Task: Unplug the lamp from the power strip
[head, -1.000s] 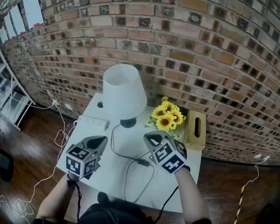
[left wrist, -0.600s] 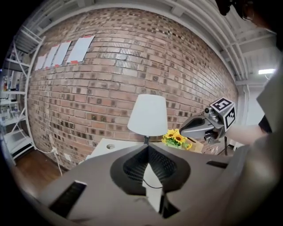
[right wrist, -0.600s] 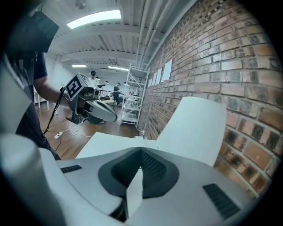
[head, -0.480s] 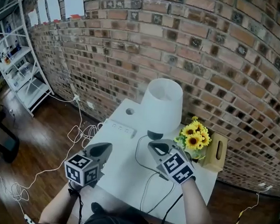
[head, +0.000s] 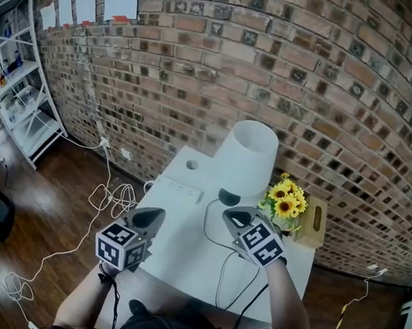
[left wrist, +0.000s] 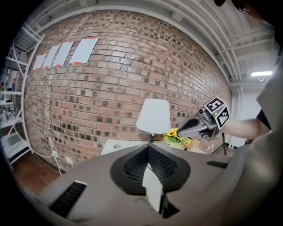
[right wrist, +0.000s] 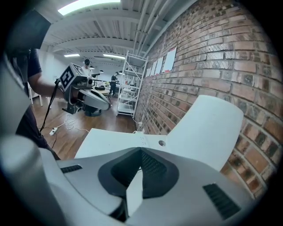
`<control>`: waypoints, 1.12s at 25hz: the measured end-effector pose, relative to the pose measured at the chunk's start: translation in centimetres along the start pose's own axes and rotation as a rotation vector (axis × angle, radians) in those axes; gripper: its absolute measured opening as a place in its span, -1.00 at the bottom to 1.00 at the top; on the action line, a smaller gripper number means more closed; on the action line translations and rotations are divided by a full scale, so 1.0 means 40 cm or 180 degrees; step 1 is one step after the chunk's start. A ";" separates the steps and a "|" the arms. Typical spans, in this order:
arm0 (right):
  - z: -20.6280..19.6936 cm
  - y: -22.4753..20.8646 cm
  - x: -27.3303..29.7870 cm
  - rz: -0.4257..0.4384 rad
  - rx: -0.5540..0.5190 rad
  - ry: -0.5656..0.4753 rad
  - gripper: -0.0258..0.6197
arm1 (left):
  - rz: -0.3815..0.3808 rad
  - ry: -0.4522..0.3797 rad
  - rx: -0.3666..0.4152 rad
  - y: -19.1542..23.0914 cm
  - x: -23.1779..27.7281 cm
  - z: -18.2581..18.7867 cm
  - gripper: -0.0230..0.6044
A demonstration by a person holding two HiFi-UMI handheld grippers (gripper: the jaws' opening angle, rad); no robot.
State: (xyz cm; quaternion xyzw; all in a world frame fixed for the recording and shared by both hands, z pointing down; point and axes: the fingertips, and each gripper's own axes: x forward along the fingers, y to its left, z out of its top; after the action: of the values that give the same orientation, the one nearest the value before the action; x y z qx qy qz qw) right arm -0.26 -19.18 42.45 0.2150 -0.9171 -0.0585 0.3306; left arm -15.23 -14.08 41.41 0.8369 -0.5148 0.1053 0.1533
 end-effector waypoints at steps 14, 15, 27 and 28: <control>0.239 0.188 0.137 0.0378 -0.0187 -0.0122 -0.96 | 0.0268 -0.0216 -0.0259 0.198 -0.229 -0.007 -0.88; 0.263 0.212 0.156 0.0423 -0.0222 -0.0135 -0.96 | 0.0316 -0.0209 -0.0281 0.218 -0.258 -0.015 -0.88; 0.542 0.555 0.360 0.0977 -0.0620 -0.0384 -0.96 | 0.0847 -0.0292 -0.0478 0.448 -0.620 -0.113 -0.88; 0.559 0.576 0.371 0.0998 -0.0641 -0.0400 -0.96 | 0.0869 -0.0301 -0.0485 0.458 -0.643 -0.119 -0.88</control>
State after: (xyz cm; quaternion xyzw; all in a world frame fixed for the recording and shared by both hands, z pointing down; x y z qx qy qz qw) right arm -32.81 -5.62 39.49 0.0314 -0.9477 -0.1110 0.2976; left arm -43.22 1.25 39.96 0.7491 -0.6369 0.0463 0.1763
